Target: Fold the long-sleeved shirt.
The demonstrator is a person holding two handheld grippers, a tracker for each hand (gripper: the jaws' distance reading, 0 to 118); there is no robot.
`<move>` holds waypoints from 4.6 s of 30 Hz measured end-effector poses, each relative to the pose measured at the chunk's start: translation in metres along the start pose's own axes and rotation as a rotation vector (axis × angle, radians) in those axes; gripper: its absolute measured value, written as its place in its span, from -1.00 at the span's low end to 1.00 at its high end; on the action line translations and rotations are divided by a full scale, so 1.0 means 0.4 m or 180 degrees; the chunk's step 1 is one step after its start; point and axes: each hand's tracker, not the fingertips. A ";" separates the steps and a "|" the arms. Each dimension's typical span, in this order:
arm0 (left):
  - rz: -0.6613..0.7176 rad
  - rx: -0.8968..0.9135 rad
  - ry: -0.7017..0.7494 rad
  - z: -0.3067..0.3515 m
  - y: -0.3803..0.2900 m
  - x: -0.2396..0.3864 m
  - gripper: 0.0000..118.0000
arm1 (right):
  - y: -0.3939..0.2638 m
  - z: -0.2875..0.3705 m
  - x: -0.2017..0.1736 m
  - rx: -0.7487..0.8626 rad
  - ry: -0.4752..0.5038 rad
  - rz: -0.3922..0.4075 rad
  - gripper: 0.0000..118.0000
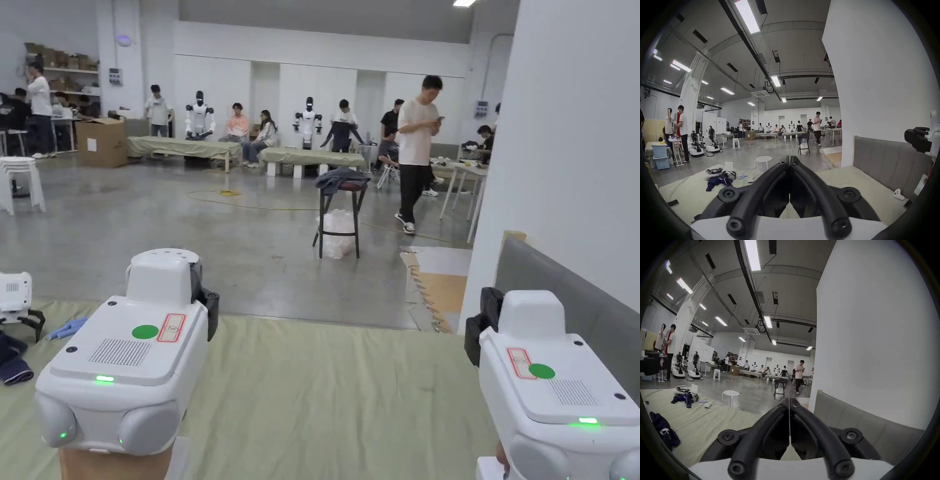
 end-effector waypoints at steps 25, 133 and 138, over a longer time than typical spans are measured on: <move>-0.0068 -0.0629 0.1611 0.287 -0.141 -0.465 -0.95 | -0.002 0.093 -0.725 -0.0018 0.1928 -0.0277 -1.00; 0.0633 -0.2337 0.0068 0.156 -0.636 -0.067 -0.93 | -0.890 -0.108 0.137 -0.2825 0.0587 -0.0225 0.77; 0.0623 -0.2542 0.0213 0.171 -0.694 -0.120 -0.61 | -0.876 -0.092 0.124 -0.2697 0.0571 -0.0520 -0.73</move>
